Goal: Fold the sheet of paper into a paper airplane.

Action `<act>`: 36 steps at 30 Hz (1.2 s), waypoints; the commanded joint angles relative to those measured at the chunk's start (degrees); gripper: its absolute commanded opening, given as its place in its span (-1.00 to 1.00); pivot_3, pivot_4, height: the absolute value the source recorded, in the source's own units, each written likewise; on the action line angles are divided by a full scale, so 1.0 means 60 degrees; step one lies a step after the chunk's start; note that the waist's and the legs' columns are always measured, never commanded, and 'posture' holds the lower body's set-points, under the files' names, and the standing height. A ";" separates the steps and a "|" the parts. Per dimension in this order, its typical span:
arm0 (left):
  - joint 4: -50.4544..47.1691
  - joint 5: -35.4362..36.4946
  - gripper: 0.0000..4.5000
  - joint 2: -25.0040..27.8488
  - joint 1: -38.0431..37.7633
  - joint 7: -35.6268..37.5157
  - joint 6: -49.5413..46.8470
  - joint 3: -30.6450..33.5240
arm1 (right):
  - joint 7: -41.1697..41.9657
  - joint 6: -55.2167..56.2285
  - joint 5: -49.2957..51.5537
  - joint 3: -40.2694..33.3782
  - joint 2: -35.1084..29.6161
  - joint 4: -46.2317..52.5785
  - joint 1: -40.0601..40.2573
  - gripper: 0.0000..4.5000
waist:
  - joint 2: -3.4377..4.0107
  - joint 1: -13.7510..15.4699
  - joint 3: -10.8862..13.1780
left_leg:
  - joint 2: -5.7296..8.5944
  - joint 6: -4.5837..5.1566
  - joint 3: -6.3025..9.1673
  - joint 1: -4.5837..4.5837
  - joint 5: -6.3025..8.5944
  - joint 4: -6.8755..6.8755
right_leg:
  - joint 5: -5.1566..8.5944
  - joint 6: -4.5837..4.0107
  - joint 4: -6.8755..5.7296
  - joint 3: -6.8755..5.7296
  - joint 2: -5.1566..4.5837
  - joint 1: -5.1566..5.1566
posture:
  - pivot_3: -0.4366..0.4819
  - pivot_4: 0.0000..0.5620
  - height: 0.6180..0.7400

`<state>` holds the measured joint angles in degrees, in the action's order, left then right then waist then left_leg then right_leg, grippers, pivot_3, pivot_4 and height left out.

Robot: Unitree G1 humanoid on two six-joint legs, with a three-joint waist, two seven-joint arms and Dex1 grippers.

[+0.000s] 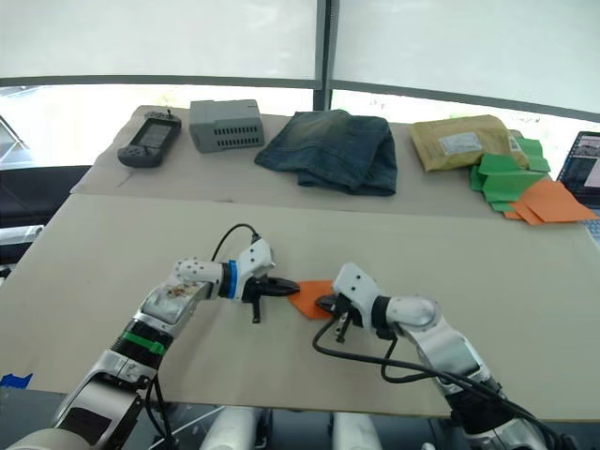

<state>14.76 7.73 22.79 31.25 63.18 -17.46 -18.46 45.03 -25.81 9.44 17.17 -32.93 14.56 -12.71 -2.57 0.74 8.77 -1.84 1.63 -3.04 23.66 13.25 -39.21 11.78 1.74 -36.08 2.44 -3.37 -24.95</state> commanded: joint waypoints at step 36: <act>0.1003 -0.0018 -1.00 0.0265 0.0863 0.1073 0.0916 0.0062 | 0.2501 0.6129 -0.1234 -0.0635 -0.1492 -0.1998 -0.0772 -0.99 | 0.0002 -0.0001 0.0000 | -0.0010 0.0013 -0.0013 -0.0096 -0.0008 0.0000 | 0.0033 -0.0050 0.0011 -0.0001 -0.0008 0.0097 | -0.05 -0.47 0.70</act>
<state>22.24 7.05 23.77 34.31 68.25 -10.80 -18.94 59.26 8.66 0.31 14.60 -42.05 1.55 -16.99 -2.56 0.74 8.76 -1.90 1.70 -3.12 23.09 13.20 -39.21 11.98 1.45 -36.02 2.43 -3.41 -24.38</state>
